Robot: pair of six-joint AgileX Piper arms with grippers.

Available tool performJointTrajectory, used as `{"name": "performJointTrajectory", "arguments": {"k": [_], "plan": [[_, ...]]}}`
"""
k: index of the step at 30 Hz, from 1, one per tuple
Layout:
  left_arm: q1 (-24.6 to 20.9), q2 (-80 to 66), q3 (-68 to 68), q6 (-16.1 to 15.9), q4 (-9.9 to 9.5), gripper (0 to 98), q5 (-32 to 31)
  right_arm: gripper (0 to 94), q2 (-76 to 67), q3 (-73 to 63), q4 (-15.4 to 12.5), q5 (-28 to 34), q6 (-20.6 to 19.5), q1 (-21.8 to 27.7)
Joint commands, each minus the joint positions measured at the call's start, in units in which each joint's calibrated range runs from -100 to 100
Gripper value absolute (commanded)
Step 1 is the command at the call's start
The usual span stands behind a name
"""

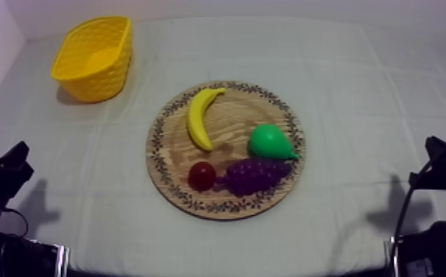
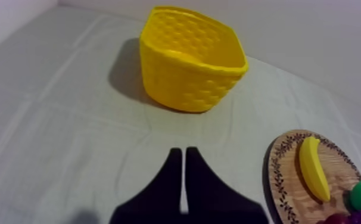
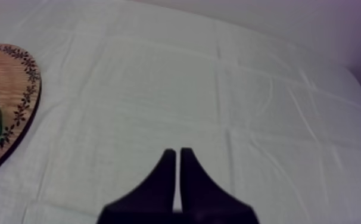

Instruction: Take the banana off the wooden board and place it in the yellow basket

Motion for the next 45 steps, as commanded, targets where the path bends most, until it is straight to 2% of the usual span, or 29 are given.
{"name": "performJointTrajectory", "arguments": {"k": [1,20,21,22,25,27,29,34,36,39,45], "plan": [[0.02,-0.03,0.01,-0.02,0.03,0.2,-0.04,0.4,-0.05,0.05,0.01,0.01,0.01,0.03],[0.02,-0.03,0.01,-0.13,0.03,0.2,-0.04,0.4,-0.05,0.05,0.01,0.01,0.01,0.03],[0.02,-0.03,0.01,-0.29,-0.38,0.2,-0.04,0.4,-0.05,0.05,0.01,0.01,0.01,0.03],[0.0,-0.03,0.01,-1.69,-0.49,0.2,-0.04,0.4,-0.05,0.05,0.01,0.01,0.01,0.03],[0.01,-0.03,0.01,-10.54,-0.6,0.2,-0.04,0.4,-0.05,0.05,0.01,0.01,0.0,0.03],[0.02,-0.03,0.07,-13.04,-0.56,0.4,-0.04,0.4,-0.05,0.05,0.01,0.01,-0.01,0.03],[0.02,-0.03,0.1,-11.74,-0.52,0.3,-0.04,0.4,-0.05,0.05,0.01,0.01,-0.02,0.03],[0.02,-0.03,0.12,-1.77,-0.47,0.2,-0.04,0.4,-0.05,0.05,0.01,0.01,-0.01,0.03],[0.02,-0.03,0.12,0.91,-0.46,0.2,-0.04,0.4,-0.05,0.05,0.01,0.01,0.0,0.03],[0.02,-0.03,0.12,1.97,-0.46,0.2,-0.04,0.4,-0.05,0.05,0.01,0.01,0.01,0.03],[-0.46,-0.03,0.12,0.28,-0.46,0.2,-0.04,0.4,-0.05,0.05,0.01,0.01,0.01,0.03]]}}
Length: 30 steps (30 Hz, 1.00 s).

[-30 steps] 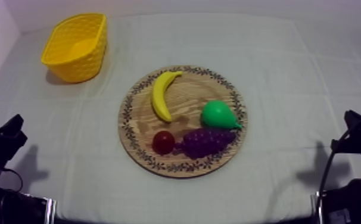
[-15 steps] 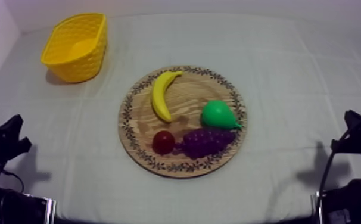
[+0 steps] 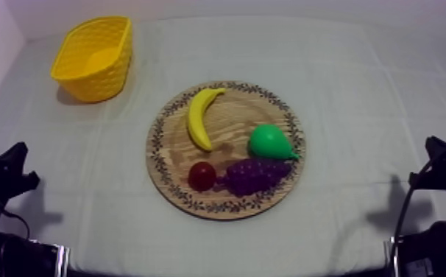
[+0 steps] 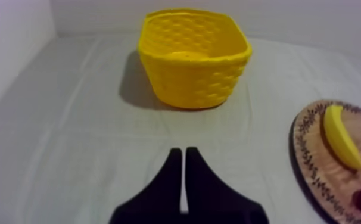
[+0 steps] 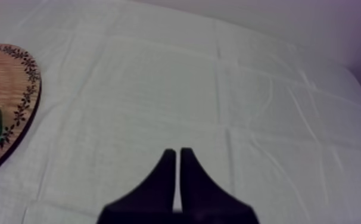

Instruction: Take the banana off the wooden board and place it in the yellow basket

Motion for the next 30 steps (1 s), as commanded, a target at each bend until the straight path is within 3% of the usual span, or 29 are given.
{"name": "performJointTrajectory", "arguments": {"k": [1,6,14,22,30], "plan": [[-0.06,-0.03,-0.01,5.77,0.01,0.2,0.03,0.4,-0.05,0.05,0.01,0.01,-0.01,0.03],[-0.5,-0.03,-0.01,3.58,0.01,0.2,0.03,0.4,-0.05,0.05,0.01,0.01,-0.01,0.03],[0.13,0.14,-0.01,2.7,-0.03,0.2,-0.2,0.4,-0.05,0.05,0.01,0.01,-0.01,0.03],[3.15,8.89,-9.34,5.99,-0.14,0.2,0.33,0.4,-0.05,0.05,0.01,0.01,-0.01,0.03],[10.09,31.03,-34.61,10.84,-0.15,0.2,7.5,0.4,-0.05,0.05,0.01,0.01,-0.01,0.03]]}}
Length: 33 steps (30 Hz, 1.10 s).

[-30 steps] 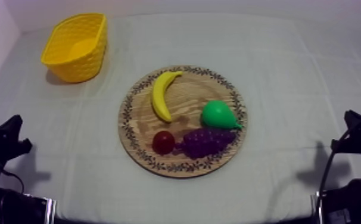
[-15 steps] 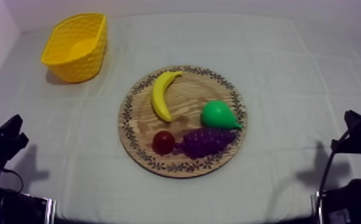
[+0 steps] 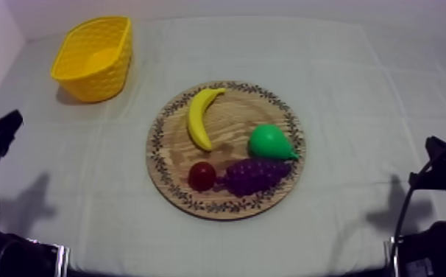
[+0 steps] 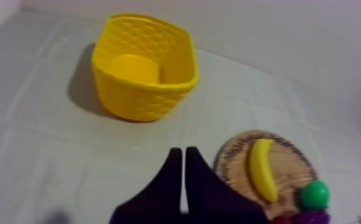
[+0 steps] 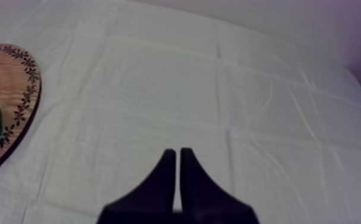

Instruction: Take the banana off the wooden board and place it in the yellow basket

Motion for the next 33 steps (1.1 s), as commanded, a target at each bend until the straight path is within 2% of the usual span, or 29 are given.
{"name": "performJointTrajectory", "arguments": {"k": [1,9,18,23,33], "plan": [[3.09,12.07,-14.74,1.47,-0.04,0.2,2.72,0.4,-0.05,0.05,0.01,0.01,-0.01,0.03],[11.39,33.17,-38.36,3.56,-0.89,0.2,11.64,0.4,-0.05,0.05,0.01,0.01,-0.01,0.03],[16.21,53.06,-54.73,4.19,-0.06,0.2,19.0,0.4,-0.05,0.05,0.01,0.01,-0.01,0.03],[17.76,61.46,-57.99,4.96,0.26,0.7,21.42,0.4,-0.05,0.05,0.01,0.01,-0.01,0.03],[18.64,72.42,-55.98,5.47,3.03,1.0,23.28,0.4,-0.05,0.05,0.01,0.01,-0.01,0.03]]}}
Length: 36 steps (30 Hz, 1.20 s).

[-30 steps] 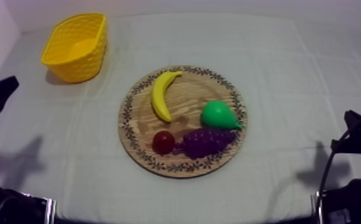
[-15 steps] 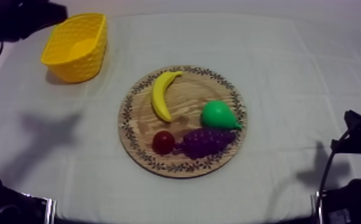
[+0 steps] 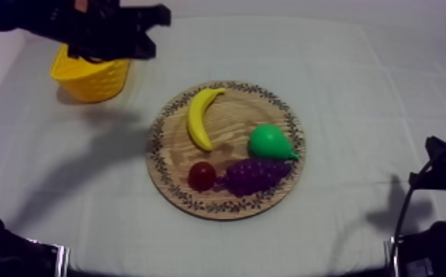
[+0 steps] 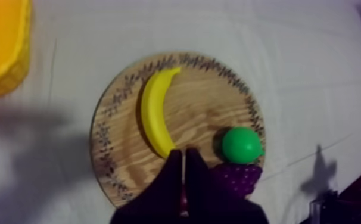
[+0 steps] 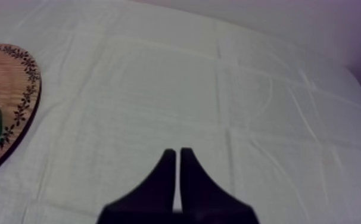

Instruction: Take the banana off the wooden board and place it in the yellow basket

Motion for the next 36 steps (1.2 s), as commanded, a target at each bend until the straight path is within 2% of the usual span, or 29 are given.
{"name": "performJointTrajectory", "arguments": {"k": [1,4,5,7,8,11,15,19,29,36], "plan": [[0.13,2.24,0.75,-0.12,0.33,1.1,-0.41,0.4,-0.05,0.05,0.01,0.01,-0.01,0.03],[0.34,4.1,1.87,-0.88,1.51,2.4,-1.88,0.4,-0.05,0.05,0.01,0.01,-0.01,0.03],[0.37,4.6,2.24,-1.28,1.96,7.5,-2.45,0.4,-0.05,0.05,0.01,0.01,-0.01,0.03],[0.29,5.53,3.15,-1.77,2.93,31.9,-2.84,0.4,-0.05,0.05,0.01,0.01,-0.01,0.03],[0.12,5.94,3.61,-1.95,3.39,39.8,-2.9,0.4,-0.05,0.05,0.01,0.01,-0.01,0.03],[-0.11,6.82,4.94,-2.42,4.17,50.4,-3.6,0.4,-0.05,0.05,0.01,0.01,-0.01,0.03],[0.51,7.13,6.94,-4.07,5.08,56.2,-6.49,0.4,-0.05,0.05,0.01,0.01,-0.01,0.03],[1.57,7.16,7.66,-4.52,5.08,62.6,-8.22,0.4,-0.05,0.05,0.01,0.01,-0.01,0.03],[1.59,9.61,6.1,-4.23,5.97,61.8,-7.62,0.4,-0.05,0.05,0.01,0.01,-0.01,0.03],[0.95,16.6,0.43,-3.63,6.45,60.6,-4.64,0.4,-0.05,0.05,0.01,0.01,-0.01,0.03]]}}
